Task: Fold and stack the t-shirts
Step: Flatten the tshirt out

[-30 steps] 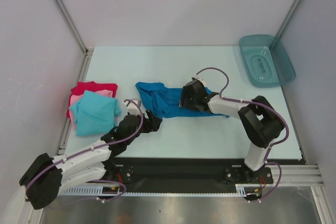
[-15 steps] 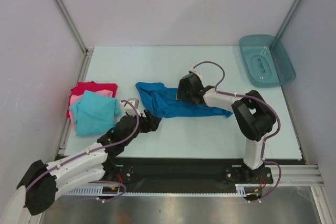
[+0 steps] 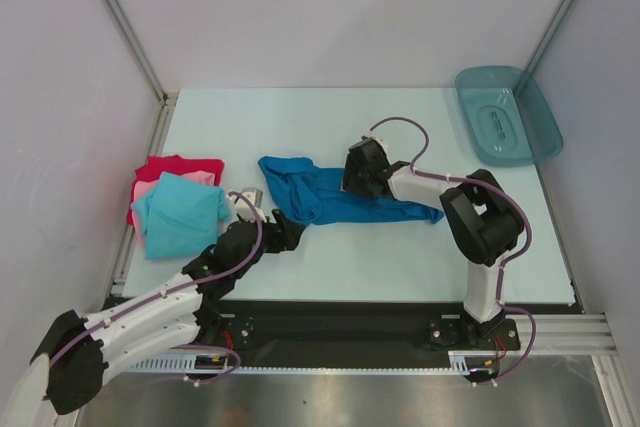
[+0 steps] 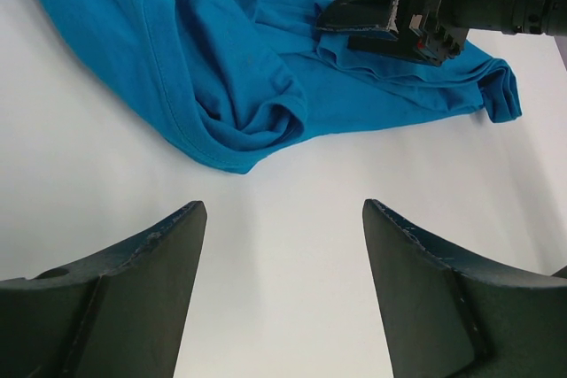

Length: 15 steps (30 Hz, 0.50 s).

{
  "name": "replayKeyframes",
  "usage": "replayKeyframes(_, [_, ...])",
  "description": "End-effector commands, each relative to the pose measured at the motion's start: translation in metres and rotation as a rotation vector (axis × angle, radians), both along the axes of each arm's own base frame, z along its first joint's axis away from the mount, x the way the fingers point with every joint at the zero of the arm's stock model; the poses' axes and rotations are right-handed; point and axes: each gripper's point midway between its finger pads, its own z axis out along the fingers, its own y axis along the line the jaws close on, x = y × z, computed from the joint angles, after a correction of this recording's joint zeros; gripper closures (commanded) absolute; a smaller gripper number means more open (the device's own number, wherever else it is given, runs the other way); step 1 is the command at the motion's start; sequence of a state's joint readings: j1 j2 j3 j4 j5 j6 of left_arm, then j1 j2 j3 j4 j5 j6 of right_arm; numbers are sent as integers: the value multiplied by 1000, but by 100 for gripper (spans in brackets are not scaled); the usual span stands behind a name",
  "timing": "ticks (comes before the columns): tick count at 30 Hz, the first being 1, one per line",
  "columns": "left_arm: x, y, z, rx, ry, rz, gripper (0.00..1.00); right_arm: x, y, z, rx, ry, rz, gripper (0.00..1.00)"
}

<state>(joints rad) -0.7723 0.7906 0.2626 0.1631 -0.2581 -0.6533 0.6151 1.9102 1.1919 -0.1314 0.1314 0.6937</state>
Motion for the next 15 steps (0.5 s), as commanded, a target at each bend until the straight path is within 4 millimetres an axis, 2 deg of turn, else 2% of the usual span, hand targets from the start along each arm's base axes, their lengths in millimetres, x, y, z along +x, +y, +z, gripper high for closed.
replayKeyframes(1, [4, -3, 20, -18, -52, -1, 23, 2, -9, -7, -70, 24, 10, 41])
replayKeyframes(7, [4, -2, 25, -20, -63, -1, 23, 1, -7, -18, -86, 59, 32, 40])
replayKeyframes(9, [4, -1, 26, -19, -65, 3, 23, 1, 1, -18, -82, 70, 55, 40])
replayKeyframes(11, [4, 0, 24, -18, -61, 3, 23, -4, 5, -28, -107, 100, 77, 42])
replayKeyframes(13, [4, -1, 24, -19, -58, 2, 23, -6, 7, -29, -117, 99, 80, 55])
replayKeyframes(14, [3, 0, 24, -20, -60, 2, 23, -7, 6, -30, -115, 101, 77, 66])
replayKeyframes(15, [3, 0, 23, -20, -60, 2, 23, -5, 4, -30, -112, 99, 71, 83])
